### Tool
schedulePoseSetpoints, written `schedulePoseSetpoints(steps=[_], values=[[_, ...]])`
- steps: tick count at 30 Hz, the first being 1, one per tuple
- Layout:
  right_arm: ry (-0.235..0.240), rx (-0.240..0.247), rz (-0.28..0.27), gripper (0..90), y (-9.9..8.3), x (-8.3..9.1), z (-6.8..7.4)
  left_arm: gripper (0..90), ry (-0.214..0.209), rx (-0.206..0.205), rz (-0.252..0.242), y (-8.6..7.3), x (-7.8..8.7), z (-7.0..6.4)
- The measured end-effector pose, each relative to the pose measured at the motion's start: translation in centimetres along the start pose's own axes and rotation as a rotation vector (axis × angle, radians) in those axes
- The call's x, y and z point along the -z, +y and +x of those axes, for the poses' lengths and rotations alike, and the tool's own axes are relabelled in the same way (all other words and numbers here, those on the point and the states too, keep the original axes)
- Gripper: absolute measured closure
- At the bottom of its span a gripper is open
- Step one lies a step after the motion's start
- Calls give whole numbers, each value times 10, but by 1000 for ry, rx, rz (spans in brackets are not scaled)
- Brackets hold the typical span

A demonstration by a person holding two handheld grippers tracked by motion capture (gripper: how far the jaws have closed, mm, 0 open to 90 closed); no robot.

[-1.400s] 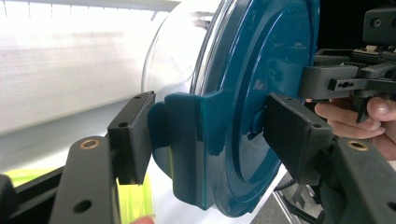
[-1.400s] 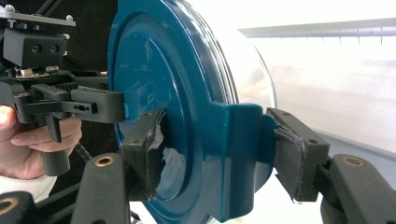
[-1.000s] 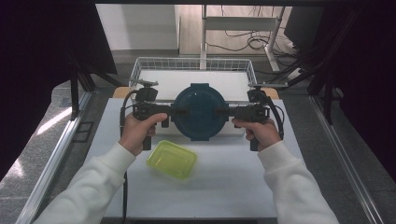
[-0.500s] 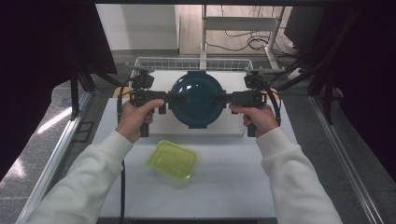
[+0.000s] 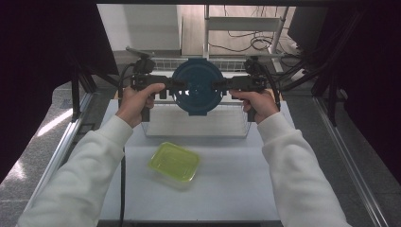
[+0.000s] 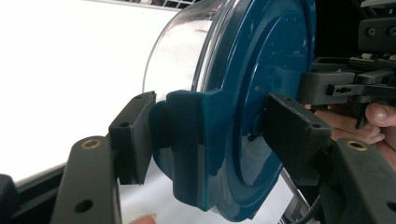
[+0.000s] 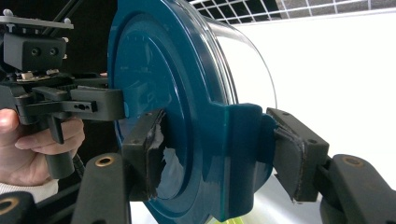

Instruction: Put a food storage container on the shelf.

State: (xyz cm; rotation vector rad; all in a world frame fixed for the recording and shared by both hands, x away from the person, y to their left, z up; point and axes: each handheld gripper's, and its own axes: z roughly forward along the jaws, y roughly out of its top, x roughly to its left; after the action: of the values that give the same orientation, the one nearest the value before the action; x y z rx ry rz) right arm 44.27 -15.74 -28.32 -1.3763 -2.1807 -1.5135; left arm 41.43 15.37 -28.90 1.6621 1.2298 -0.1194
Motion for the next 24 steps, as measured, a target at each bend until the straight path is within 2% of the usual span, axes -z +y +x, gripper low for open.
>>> schedulePoseSetpoints(steps=[3, 14, 20, 22, 24], values=[[1, -11, -1, 397, 9, -3, -3, 364, -2, 3, -4, 9, -2, 4], [-15, -33, 14, 397, 23, -13, -13, 364, -17, 24, 16, 22, -13, 20], [-22, -55, 30, 397, 28, -21, -23, 364, -23, 55, 25, 25, -23, 33], [-20, -77, 30, 400, 28, -24, -27, 365, -30, 75, 17, 26, -25, 37], [-14, -90, 23, 399, 31, -26, -30, 364, -29, 78, 13, 27, -25, 39]])
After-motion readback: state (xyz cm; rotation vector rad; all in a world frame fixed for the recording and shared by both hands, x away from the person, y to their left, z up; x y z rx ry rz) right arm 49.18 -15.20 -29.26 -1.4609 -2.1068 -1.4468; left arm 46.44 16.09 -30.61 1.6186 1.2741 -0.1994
